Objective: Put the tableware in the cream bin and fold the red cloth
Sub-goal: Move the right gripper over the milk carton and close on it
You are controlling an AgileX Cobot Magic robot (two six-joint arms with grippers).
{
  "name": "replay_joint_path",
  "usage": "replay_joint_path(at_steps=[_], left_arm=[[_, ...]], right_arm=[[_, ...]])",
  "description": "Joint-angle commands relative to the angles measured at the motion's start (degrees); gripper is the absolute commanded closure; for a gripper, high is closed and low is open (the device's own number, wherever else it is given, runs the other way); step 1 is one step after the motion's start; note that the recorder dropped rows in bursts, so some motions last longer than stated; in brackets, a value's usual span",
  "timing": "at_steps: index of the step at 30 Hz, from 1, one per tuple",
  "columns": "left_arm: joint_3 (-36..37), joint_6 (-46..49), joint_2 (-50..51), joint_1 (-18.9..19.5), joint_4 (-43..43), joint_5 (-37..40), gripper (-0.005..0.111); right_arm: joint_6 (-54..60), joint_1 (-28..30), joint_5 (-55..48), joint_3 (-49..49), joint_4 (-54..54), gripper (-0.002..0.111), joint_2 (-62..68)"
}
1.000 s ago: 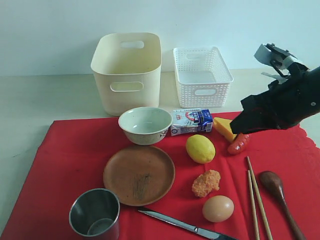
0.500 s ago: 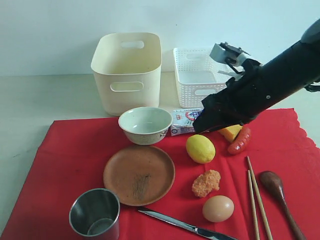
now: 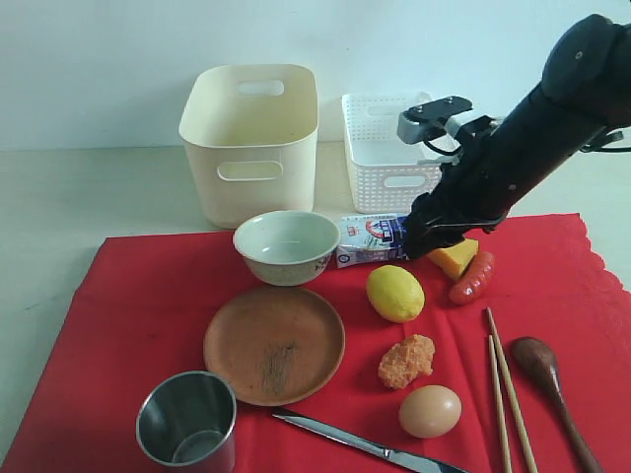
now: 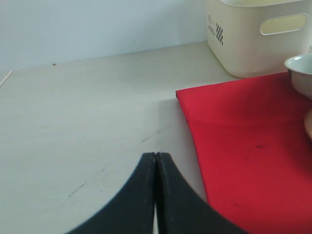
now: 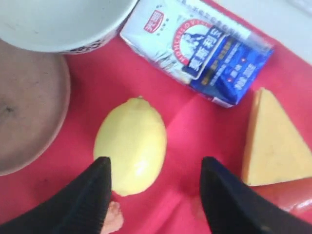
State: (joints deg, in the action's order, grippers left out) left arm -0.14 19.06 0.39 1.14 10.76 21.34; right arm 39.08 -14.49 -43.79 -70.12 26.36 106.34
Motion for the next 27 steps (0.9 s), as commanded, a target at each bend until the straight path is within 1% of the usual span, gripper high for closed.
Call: replay_joint_path(at_steps=[1, 3, 8, 11, 14, 20, 27], left_arm=[[0.1, 0.2, -0.4, -0.2, 0.3, -0.1, 0.107], [0.1, 0.2, -0.4, -0.2, 0.3, -0.1, 0.107], [0.1, 0.2, -0.4, -0.2, 0.3, -0.1, 0.107], [0.1, 0.2, -0.4, -0.2, 0.3, -0.1, 0.107], [0.1, 0.2, -0.4, -0.2, 0.3, -0.1, 0.107], [0.1, 0.2, -0.4, -0.2, 0.3, -0.1, 0.107], [0.1, 0.2, -0.4, -0.2, 0.3, -0.1, 0.107]], right_arm=[[1.2, -0.1, -0.9, -5.4, -1.6, 0.035, 3.5], [2.3, -0.1, -2.1, -8.2, -2.3, 0.033, 5.1], [7.7, -0.1, -4.7, -14.4, -3.1, 0.033, 9.4], [13.4, -0.1, -4.4, -16.3, -2.9, 0.033, 11.3], [16.2, -0.1, -4.5, -17.7, -2.9, 0.033, 13.2], [18.0, -0.9, -4.4, -20.9, -3.5, 0.033, 17.1], [18.3, -4.7, -3.7, -23.0, -8.3, 0.033, 20.2]])
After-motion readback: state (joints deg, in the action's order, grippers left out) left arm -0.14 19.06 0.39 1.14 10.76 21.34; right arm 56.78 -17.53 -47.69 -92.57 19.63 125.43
